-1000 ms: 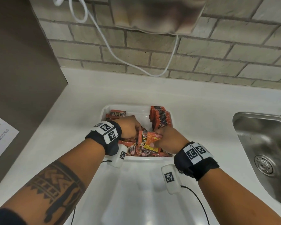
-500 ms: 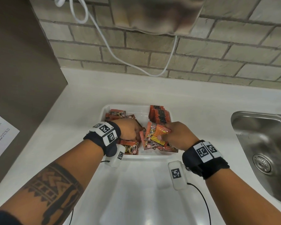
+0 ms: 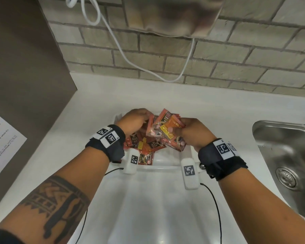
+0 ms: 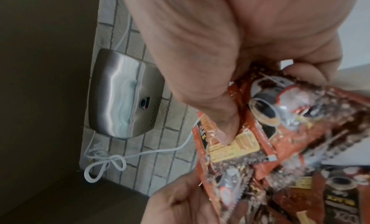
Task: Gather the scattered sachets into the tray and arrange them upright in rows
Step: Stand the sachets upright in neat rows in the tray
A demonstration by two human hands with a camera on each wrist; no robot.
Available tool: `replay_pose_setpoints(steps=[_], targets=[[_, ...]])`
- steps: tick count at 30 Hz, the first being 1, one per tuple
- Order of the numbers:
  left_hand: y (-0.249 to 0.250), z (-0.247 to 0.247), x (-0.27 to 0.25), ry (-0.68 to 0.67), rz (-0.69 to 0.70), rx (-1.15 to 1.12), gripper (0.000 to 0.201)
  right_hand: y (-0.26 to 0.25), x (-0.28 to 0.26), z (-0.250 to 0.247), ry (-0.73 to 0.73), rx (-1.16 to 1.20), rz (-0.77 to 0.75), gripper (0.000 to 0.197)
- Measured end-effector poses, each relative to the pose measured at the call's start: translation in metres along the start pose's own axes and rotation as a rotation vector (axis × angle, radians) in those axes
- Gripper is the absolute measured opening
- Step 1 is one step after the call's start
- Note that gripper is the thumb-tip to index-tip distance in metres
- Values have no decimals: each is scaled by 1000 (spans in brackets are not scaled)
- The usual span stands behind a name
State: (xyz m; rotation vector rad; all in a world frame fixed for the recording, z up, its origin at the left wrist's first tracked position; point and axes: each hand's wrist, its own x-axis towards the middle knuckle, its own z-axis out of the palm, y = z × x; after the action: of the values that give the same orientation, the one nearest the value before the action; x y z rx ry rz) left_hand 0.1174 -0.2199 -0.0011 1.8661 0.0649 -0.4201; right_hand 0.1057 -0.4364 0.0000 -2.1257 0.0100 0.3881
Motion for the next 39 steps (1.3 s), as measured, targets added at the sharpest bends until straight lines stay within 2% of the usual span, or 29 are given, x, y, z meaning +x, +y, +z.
replay_pose_setpoints(steps=[2,6,12,16,17,19,21,26,31,33,36,39], targets=[[1,0,-5,-56,-54,-328,45,-8,5,3,2,56,-8,19],[-1,-1,-9,-235,-126,-560,70,-24,12,11,-9,102,-34,19],[-13,-6,-12,-265,-127,-882,62,-32,17,28,-105,212,-53,33],[-17,-2,-16,-333,-108,-946,64,-38,17,41,-146,187,-65,60],[-17,0,-16,-347,-100,-950,64,-39,17,43,-155,158,-60,63],[-18,2,-16,-357,-75,-951,64,-41,17,46,-147,100,-46,52],[-18,4,-17,-329,-41,-925,57,-42,17,49,-126,135,-36,48],[-16,0,-17,-151,-8,-884,37,-45,21,49,-46,303,-5,54],[-18,-2,-13,-1,-3,-782,32,-43,22,45,-22,383,-14,32],[-18,-1,-12,56,13,-731,25,-41,20,42,35,279,-16,26],[-18,-3,-12,115,26,-682,12,-40,15,34,179,159,-111,18],[-20,-6,-12,130,27,-649,11,-43,9,27,348,270,-291,17]])
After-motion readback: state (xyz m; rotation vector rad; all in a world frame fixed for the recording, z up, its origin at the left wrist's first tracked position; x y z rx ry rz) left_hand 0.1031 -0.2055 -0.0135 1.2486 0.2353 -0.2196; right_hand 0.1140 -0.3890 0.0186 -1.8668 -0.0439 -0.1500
